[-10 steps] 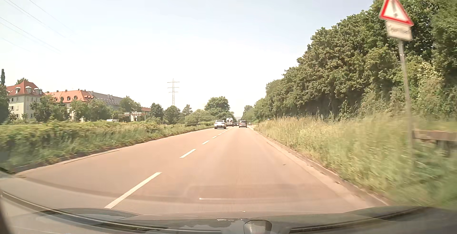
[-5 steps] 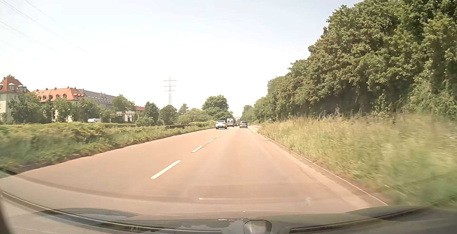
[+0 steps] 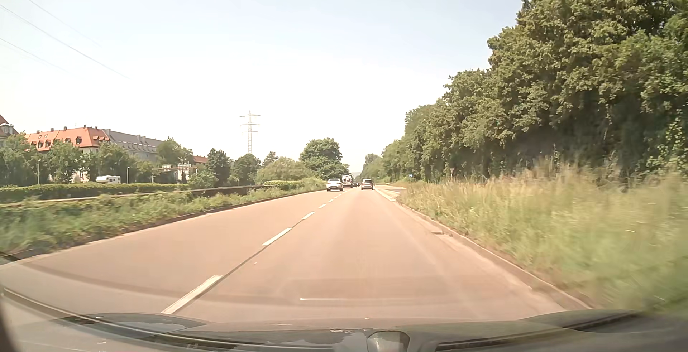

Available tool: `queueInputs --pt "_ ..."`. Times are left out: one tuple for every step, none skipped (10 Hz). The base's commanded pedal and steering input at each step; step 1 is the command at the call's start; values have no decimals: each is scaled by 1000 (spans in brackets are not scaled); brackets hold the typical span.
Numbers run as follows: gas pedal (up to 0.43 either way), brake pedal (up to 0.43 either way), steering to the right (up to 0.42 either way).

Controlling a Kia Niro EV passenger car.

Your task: Follow the waypoints while adhering to traffic rules and regulations

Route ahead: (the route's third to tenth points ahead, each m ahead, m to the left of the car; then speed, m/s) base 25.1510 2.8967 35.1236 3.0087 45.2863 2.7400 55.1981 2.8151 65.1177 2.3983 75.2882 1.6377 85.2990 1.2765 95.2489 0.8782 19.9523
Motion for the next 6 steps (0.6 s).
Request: queueInputs --pt "169 0 1" --pt "169 0 1" --pt "169 0 1" --pt "169 0 1" --pt "169 0 1" --pt "169 0 1"
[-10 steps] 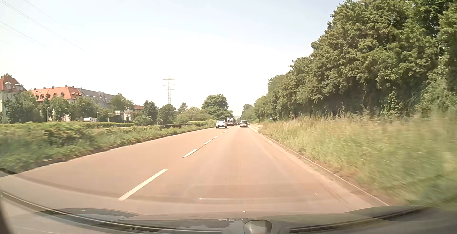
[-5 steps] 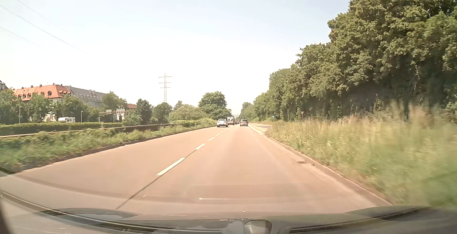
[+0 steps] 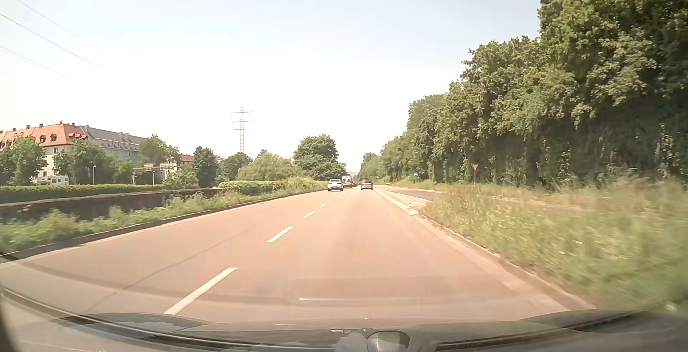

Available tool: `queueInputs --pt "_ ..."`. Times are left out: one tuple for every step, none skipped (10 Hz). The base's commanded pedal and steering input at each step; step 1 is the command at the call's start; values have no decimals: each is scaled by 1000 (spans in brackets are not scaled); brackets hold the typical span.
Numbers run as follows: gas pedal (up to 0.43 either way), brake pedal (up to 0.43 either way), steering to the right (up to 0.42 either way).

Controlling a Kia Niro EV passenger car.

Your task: Follow the waypoints while adhering to traffic rules and regulations

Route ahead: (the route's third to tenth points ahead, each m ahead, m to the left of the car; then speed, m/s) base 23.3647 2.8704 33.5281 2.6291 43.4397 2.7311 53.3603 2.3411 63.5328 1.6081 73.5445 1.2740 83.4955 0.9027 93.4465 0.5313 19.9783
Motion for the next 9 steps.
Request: queueInputs --pt "169 0 1" --pt "169 0 1" --pt "169 0 1" --pt "169 0 1" --pt "169 0 2" --pt "169 0 2" --pt "169 0 2" --pt "169 0 2" --pt "169 0 2"
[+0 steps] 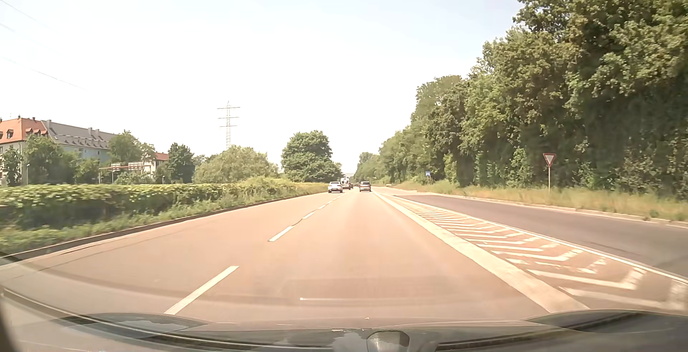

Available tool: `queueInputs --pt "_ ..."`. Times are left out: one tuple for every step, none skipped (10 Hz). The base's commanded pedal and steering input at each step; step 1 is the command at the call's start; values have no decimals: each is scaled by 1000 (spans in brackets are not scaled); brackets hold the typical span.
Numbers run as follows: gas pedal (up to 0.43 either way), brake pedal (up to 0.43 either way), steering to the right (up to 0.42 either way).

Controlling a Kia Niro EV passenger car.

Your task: Follow the waypoints while adhering to traffic rules and regulations

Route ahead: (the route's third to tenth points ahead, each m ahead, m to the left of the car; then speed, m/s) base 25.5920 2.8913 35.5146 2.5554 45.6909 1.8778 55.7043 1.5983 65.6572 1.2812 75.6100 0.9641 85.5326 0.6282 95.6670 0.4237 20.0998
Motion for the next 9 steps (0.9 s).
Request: queueInputs --pt "169 0 2" --pt "169 0 2" --pt "169 0 2" --pt "169 0 2" --pt "169 0 2" --pt "169 0 2" --pt "169 0 1" --pt "169 0 2" --pt "169 0 2"
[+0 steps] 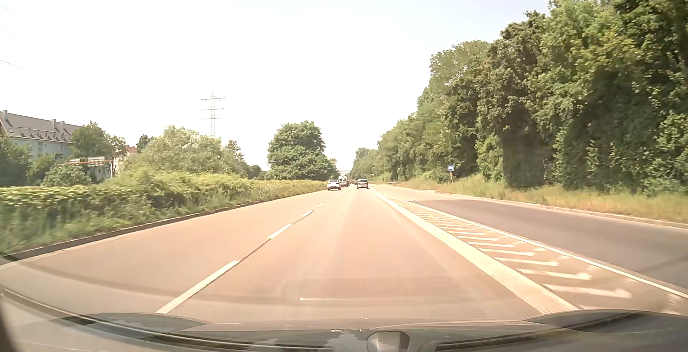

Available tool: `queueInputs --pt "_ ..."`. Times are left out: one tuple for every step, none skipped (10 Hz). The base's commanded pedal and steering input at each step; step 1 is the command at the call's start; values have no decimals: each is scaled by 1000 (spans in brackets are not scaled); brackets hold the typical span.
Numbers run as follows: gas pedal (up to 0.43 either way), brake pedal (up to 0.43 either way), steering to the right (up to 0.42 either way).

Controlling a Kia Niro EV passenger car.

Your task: Follow the waypoints while adhering to traffic rules and regulations

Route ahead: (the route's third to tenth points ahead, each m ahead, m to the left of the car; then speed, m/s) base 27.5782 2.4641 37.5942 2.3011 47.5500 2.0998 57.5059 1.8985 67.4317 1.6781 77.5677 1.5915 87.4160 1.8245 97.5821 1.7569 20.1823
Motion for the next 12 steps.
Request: queueInputs --pt "169 0 2" --pt "169 0 1" --pt "169 0 1" --pt "169 0 0" --pt "169 0 0" --pt "169 0 0" --pt "169 0 0" --pt "169 0 0" --pt "169 0 0" --pt "169 0 0" --pt "169 0 0" --pt "169 0 0"
